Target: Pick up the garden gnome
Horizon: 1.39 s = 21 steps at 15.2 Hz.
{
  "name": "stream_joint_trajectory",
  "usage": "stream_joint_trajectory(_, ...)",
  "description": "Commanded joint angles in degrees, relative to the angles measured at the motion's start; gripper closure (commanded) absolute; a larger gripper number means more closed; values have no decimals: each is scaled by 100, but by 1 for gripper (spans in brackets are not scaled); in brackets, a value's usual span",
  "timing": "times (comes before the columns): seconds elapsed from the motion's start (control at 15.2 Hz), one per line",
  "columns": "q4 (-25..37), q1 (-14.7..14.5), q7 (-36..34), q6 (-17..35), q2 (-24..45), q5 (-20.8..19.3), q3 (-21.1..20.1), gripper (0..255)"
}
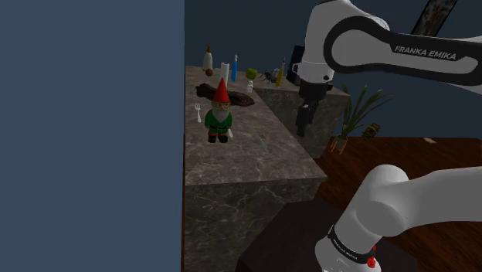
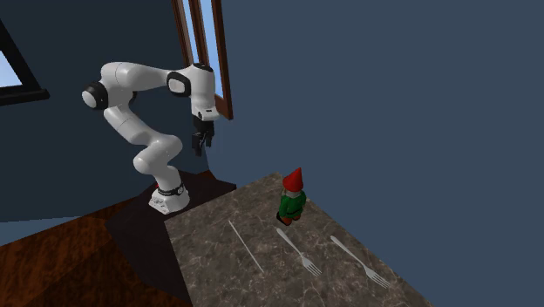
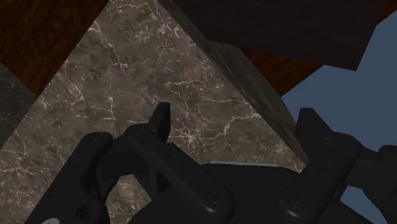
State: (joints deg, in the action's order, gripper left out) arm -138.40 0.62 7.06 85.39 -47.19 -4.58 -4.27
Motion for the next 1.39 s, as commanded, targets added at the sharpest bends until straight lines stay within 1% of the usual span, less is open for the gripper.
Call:
stream_joint_trajectory(0.0, 0, 0, 0, 0, 0, 0, 0, 0)
stream_joint_trajectory(0.33, -321, 46, -122, 1495, 357, -78, 21, 0)
stream_joint_trajectory(0.66, -441, 119, -264, 2975, 900, -192, 31, 0)
stream_joint_trajectory(0.99, -352, 229, -440, 4386, 1584, -351, 15, 0)
stream_joint_trajectory(1.32, -58, 387, -672, 5672, 2348, -577, -42, 0)
